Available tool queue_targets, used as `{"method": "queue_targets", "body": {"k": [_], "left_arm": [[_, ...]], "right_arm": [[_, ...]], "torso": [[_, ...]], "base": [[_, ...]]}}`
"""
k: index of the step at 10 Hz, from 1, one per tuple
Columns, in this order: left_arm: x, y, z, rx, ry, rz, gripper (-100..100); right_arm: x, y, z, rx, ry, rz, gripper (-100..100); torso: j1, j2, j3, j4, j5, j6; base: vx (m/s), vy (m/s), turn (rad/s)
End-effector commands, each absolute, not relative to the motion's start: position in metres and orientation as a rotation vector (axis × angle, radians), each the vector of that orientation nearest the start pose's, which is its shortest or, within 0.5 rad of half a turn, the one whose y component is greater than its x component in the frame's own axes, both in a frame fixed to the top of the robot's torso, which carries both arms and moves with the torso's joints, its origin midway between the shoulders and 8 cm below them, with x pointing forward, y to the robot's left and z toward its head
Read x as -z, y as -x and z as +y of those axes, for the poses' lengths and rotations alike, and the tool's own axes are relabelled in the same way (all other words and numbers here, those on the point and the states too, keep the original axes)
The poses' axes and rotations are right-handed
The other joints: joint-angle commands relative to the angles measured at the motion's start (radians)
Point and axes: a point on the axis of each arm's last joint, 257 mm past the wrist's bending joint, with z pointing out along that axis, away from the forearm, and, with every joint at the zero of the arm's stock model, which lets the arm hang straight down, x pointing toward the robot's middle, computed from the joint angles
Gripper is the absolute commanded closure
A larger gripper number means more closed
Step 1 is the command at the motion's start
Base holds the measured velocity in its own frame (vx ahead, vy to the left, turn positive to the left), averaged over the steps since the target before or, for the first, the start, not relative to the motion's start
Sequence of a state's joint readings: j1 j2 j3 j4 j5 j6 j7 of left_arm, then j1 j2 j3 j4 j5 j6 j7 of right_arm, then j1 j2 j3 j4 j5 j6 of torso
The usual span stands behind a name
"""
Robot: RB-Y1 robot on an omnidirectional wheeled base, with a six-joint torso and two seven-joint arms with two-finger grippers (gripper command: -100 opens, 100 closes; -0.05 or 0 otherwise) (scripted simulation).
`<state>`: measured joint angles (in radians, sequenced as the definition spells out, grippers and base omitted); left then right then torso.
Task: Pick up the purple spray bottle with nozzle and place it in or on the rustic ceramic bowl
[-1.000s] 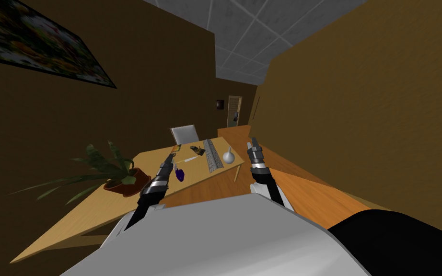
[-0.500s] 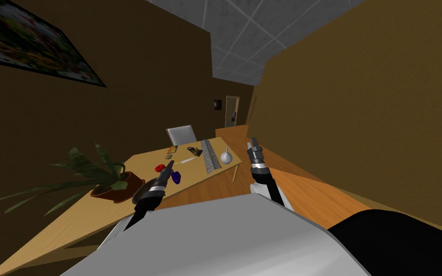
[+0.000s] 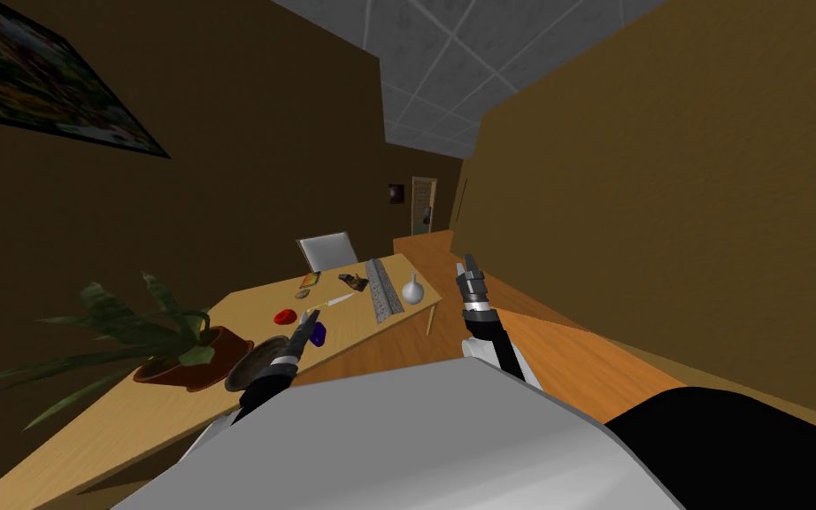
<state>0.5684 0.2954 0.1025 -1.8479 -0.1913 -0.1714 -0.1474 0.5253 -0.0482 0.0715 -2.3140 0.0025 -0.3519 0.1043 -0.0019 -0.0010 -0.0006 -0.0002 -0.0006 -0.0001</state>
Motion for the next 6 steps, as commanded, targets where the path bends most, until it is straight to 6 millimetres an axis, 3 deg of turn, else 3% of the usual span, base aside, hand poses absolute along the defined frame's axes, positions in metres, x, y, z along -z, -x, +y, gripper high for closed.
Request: {"method": "queue_targets", "body": {"k": [1,6], "left_arm": [[0.289,-0.36,0.404,0.504,0.826,1.543,-100],[0.362,-0.31,0.474,0.214,0.837,1.761,-100]], "right_arm": [[0.0,-0.362,-0.255,-1.236,-0.694,0.783,0],[0.0,-0.362,-0.255,-1.236,-0.694,0.783,0]], "torso": [[0.0,0.0,0.0,0.0,0.0,0.0],[-0.001,-0.001,0.0,0.0,0.0,0.0]], "base": [[0.009,-0.036,-0.084],[0.024,-0.046,-0.138]]}}
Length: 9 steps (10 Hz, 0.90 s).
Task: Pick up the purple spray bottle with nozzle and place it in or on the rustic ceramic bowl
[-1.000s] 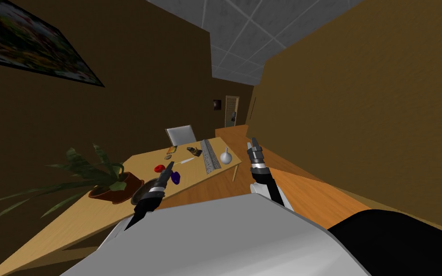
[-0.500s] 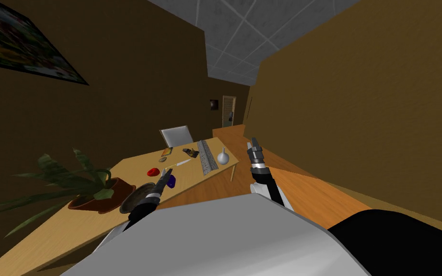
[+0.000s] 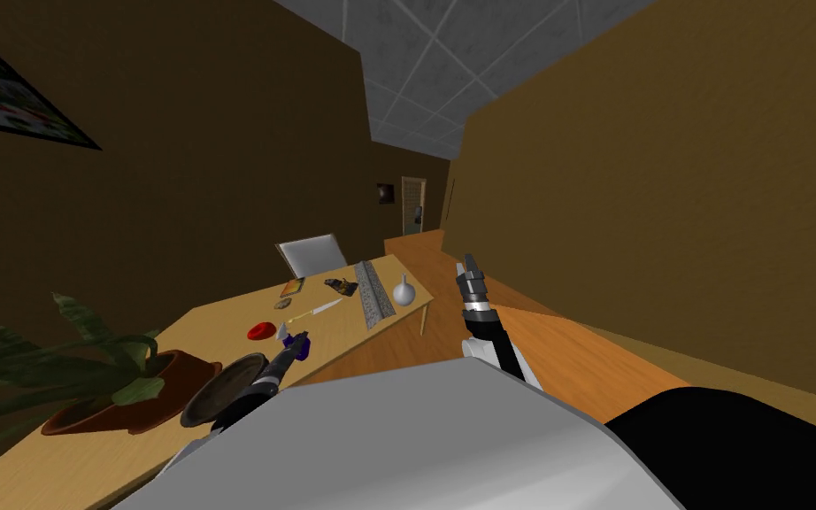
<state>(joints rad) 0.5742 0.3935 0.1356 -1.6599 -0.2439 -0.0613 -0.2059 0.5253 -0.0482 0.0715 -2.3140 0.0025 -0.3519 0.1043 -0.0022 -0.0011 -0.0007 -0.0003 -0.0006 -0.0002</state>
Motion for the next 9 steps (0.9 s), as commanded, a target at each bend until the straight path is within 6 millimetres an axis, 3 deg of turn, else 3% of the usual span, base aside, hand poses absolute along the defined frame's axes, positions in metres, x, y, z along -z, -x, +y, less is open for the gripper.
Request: {"method": "queue_targets", "body": {"k": [1,2,3,5,9], "left_arm": [[0.372,-0.299,0.487,0.159,0.833,1.799,-100],[0.372,-0.299,0.487,0.159,0.833,1.799,-100],[0.389,-0.278,0.512,0.055,0.819,1.866,-100],[0.395,-0.268,0.524,0.007,0.808,1.896,-100],[0.408,-0.228,0.573,-0.196,0.727,2.015,-100]], "right_arm": [[0.0,-0.362,-0.255,-1.236,-0.694,0.783,0],[0.0,-0.362,-0.255,-1.236,-0.694,0.783,0],[0.0,-0.362,-0.255,-1.236,-0.694,0.783,0],[0.0,-0.362,-0.255,-1.236,-0.694,0.783,0],[0.0,-0.362,-0.255,-1.236,-0.694,0.783,0]], "torso": [[0.0,0.0,0.0,0.0,0.0,0.0],[0.0,0.0,0.0,0.0,0.0,0.0],[0.001,0.0,0.0,0.0,0.0,0.0],[0.0,0.0,0.0,0.0,0.0,0.0],[0.001,0.001,0.0,0.0,0.0,0.0]], "base": [[0.023,-0.035,-0.149],[0.016,-0.022,-0.038],[0.02,-0.033,-0.151],[0.023,-0.035,-0.13],[0.018,-0.023,-0.139]]}}
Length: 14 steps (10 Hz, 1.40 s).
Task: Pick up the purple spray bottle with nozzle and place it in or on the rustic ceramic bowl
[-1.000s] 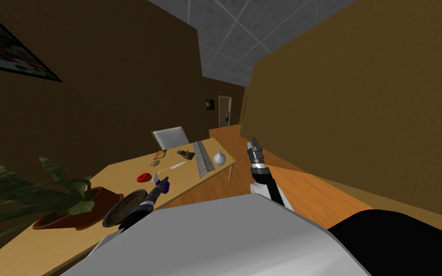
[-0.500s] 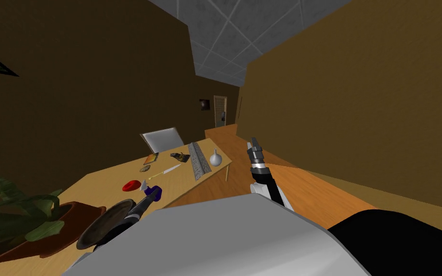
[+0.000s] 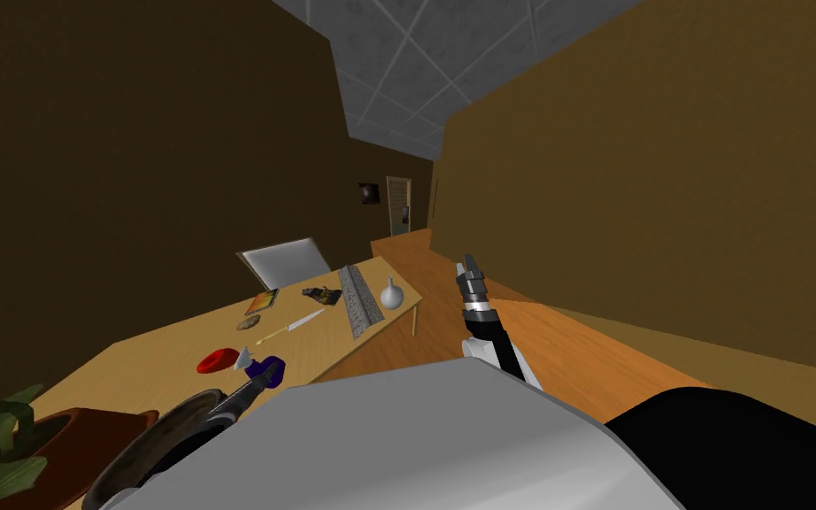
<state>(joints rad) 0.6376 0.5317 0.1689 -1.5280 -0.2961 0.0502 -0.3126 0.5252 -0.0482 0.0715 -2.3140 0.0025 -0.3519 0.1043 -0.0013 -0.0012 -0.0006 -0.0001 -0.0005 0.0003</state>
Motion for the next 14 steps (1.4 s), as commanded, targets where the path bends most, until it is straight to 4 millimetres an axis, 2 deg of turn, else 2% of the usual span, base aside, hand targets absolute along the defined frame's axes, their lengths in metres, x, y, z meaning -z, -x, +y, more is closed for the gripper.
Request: {"method": "queue_targets", "body": {"k": [1,3,4,5,6,10,12,13,14], "left_arm": [[0.409,-0.222,0.58,-0.227,0.708,2.032,-100],[0.406,-0.21,0.601,-0.311,0.639,2.078,-100],[0.406,-0.214,0.595,-0.286,0.662,2.065,-100],[0.406,-0.213,0.596,-0.291,0.656,2.068,0],[0.409,-0.22,0.598,-0.298,0.67,2.064,-100],[0.416,-0.239,0.606,-0.319,0.708,2.054,-100],[0.417,-0.24,0.605,-0.319,0.709,2.053,-100],[0.417,-0.24,0.605,-0.32,0.711,2.053,100],[0.417,-0.24,0.605,-0.32,0.71,2.053,100]], "right_arm": [[0.0,-0.362,-0.255,-1.236,-0.694,0.783,0],[0.0,-0.362,-0.255,-1.236,-0.694,0.783,0],[0.0,-0.362,-0.255,-1.236,-0.694,0.783,0],[0.0,-0.362,-0.255,-1.235,-0.694,0.783,0],[0.0,-0.362,-0.255,-1.235,-0.694,0.783,0],[0.0,-0.362,-0.255,-1.236,-0.694,0.783,0],[0.0,-0.362,-0.255,-1.236,-0.694,0.783,0],[0.0,-0.362,-0.255,-1.235,-0.694,0.783,0],[0.0,-0.362,-0.255,-1.235,-0.694,0.783,0]], "torso": [[0.0,0.0,0.0,0.0,0.0,0.0],[0.001,0.0,0.0,0.0,0.0,0.0],[0.001,0.0,0.0,0.0,0.0,-0.001],[0.001,0.001,0.0,0.0,0.0,-0.001],[0.001,0.001,0.001,0.0,0.0,-0.001],[0.003,0.007,0.004,0.001,0.001,-0.001],[0.003,0.007,0.004,0.001,0.001,-0.001],[0.002,0.005,0.003,0.001,0.001,-0.001],[0.002,0.003,0.002,0.001,0.0,-0.001]], "base": [[0.024,-0.015,-0.16],[0.023,-0.008,-0.143],[0.009,0.001,-0.024],[0.0,0.0,0.0],[-0.032,0.006,-0.091],[-0.075,0.027,-0.092],[-0.053,0.015,-0.058],[-0.006,0.002,0.003],[0.0,0.0,0.0]]}}
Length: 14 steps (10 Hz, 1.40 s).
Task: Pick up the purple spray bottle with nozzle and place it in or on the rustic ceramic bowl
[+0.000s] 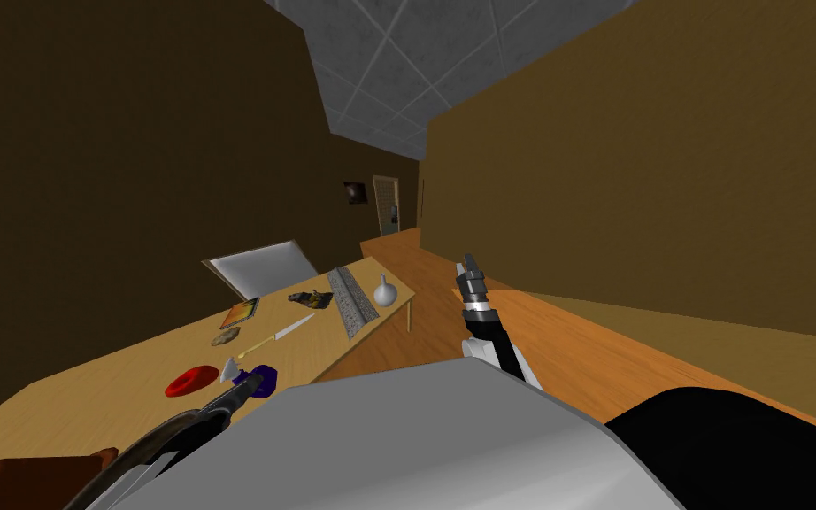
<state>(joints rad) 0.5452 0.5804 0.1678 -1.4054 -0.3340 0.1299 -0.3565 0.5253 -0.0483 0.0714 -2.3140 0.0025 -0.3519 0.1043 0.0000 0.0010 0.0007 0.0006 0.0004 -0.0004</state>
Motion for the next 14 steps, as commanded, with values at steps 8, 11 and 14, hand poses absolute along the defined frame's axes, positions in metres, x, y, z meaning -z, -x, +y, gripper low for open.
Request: {"method": "queue_targets", "body": {"k": [8,11,14], "left_arm": [[0.409,-0.22,0.598,-0.298,0.67,2.064,100],[0.407,-0.217,0.596,-0.294,0.664,2.066,0],[0.405,-0.225,0.586,-0.267,0.636,2.045,100]], "right_arm": [[0.0,-0.362,-0.256,-1.235,-0.694,0.783,0],[0.0,-0.362,-0.255,-1.235,-0.694,0.783,0],[0.0,-0.362,-0.255,-1.236,-0.694,0.782,0]], "torso": [[-0.003,-0.005,-0.003,-0.001,-0.001,-0.001],[-0.002,-0.003,-0.002,-0.001,-0.001,0.0],[-0.003,0.011,0.006,0.002,-0.001,-0.001]], "base": [[0.041,-0.014,0.056],[0.038,-0.014,0.045],[-0.164,-0.031,0.008]]}}
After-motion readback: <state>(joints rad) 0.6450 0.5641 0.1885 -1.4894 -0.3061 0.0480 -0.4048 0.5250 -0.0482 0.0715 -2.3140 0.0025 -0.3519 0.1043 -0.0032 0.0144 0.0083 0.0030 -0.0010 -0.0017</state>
